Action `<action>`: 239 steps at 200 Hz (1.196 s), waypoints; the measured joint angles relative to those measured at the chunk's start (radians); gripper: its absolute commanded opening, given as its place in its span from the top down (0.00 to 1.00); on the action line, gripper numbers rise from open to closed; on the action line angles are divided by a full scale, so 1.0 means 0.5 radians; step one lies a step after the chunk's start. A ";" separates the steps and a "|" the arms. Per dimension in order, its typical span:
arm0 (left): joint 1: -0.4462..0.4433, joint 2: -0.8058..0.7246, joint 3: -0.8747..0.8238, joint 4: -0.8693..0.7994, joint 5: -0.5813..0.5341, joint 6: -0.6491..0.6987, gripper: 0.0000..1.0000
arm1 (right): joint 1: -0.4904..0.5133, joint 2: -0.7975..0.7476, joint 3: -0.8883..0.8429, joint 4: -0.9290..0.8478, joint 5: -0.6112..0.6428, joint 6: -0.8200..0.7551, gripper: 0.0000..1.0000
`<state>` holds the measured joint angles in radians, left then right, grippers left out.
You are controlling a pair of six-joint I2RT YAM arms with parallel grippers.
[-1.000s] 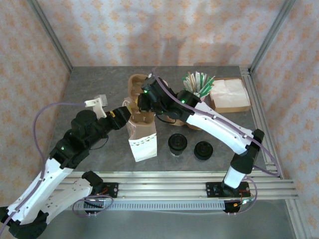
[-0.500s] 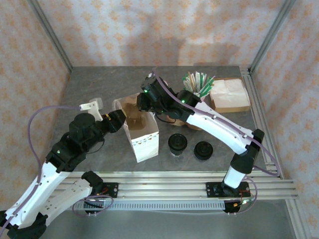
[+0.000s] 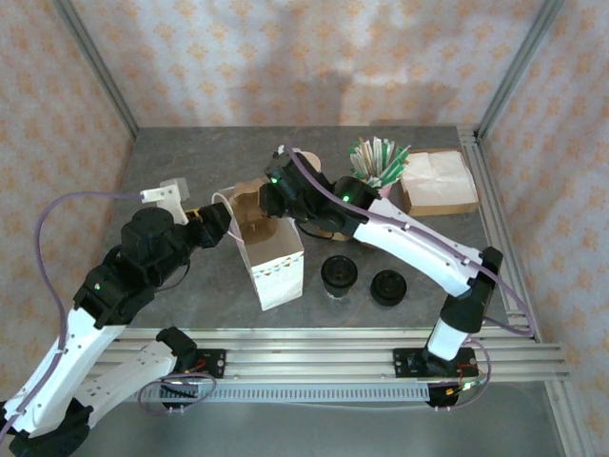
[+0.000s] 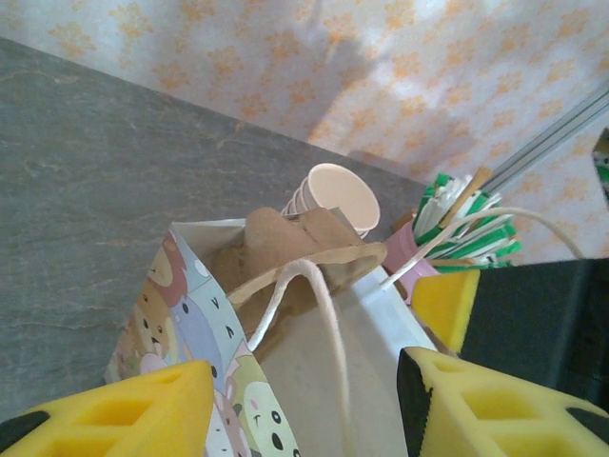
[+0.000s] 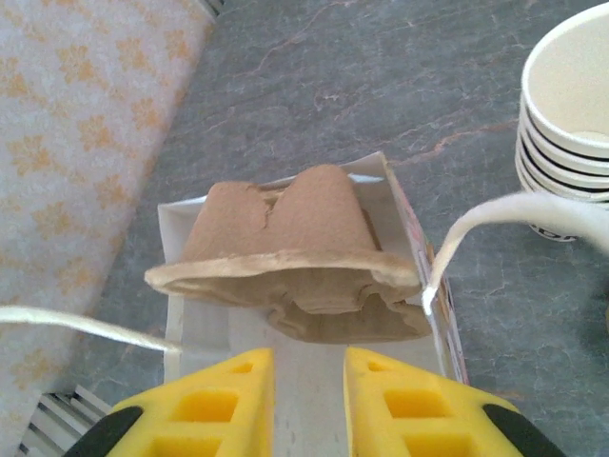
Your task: Pack the takeout coffee
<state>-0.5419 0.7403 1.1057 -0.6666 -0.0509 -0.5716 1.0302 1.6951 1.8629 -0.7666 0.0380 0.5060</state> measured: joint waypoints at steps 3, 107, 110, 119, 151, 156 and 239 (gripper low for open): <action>0.000 0.006 0.011 -0.008 -0.006 0.014 0.46 | 0.008 0.000 -0.002 0.003 0.000 -0.012 0.76; 0.037 0.958 1.543 -0.738 -0.017 1.071 0.43 | 0.070 -0.397 -0.525 0.465 0.068 -0.294 0.67; 0.046 0.994 1.587 -0.761 -0.004 1.109 0.43 | 0.070 -0.420 -0.540 0.480 0.066 -0.303 0.67; 0.075 1.113 1.698 -0.822 0.054 1.211 0.44 | 0.070 -0.487 -0.580 0.521 0.059 -0.329 0.66; 0.147 1.495 1.981 -1.067 0.280 1.551 0.42 | 0.070 -0.701 -0.687 0.639 0.030 -0.399 0.63; 0.148 1.543 2.015 -1.106 0.304 1.601 0.42 | 0.070 -0.735 -0.707 0.655 0.027 -0.410 0.63; 0.230 1.935 2.264 -1.558 0.515 2.197 0.30 | 0.070 -0.868 -0.819 0.725 -0.016 -0.498 0.61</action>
<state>-0.4267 1.7077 2.2379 -1.4456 0.2066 0.5270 1.0653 1.2610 1.4536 -0.4042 0.0299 0.2569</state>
